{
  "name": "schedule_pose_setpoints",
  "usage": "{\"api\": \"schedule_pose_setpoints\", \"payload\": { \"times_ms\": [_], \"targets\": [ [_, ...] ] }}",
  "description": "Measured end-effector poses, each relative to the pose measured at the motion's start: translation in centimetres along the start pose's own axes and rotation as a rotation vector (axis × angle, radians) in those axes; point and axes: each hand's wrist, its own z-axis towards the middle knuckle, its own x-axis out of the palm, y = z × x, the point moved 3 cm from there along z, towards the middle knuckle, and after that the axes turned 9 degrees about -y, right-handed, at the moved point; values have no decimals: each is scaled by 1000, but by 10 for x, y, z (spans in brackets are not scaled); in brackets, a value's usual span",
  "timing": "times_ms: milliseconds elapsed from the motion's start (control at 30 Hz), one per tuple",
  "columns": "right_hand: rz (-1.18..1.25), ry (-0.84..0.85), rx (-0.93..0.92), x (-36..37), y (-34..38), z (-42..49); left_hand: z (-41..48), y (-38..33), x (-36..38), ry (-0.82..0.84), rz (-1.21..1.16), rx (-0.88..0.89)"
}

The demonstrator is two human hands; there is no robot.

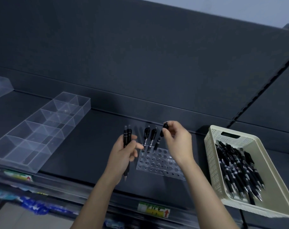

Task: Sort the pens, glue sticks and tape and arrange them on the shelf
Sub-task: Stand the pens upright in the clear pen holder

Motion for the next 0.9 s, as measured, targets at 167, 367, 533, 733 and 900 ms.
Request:
{"api": "schedule_pose_setpoints", "payload": {
  "times_ms": [167, 367, 533, 733, 900],
  "targets": [
    [-87, 113, -31, 7, -6, -6, -2, 5, 1, 13, 113, 51],
    [-64, 143, -25, 6, -7, -7, -7, 2, 5, 44, 145, 102],
    [-53, 133, -80, 6, -5, -15, -6, 2, 7, -25, 106, 80],
    [-47, 11, -29, -11, -4, -16, -8, 1, 15, 25, 113, 87],
    [197, 194, 128, -22, 6, -19, -10, -2, 31, 110, 175, 133]
  ]
}}
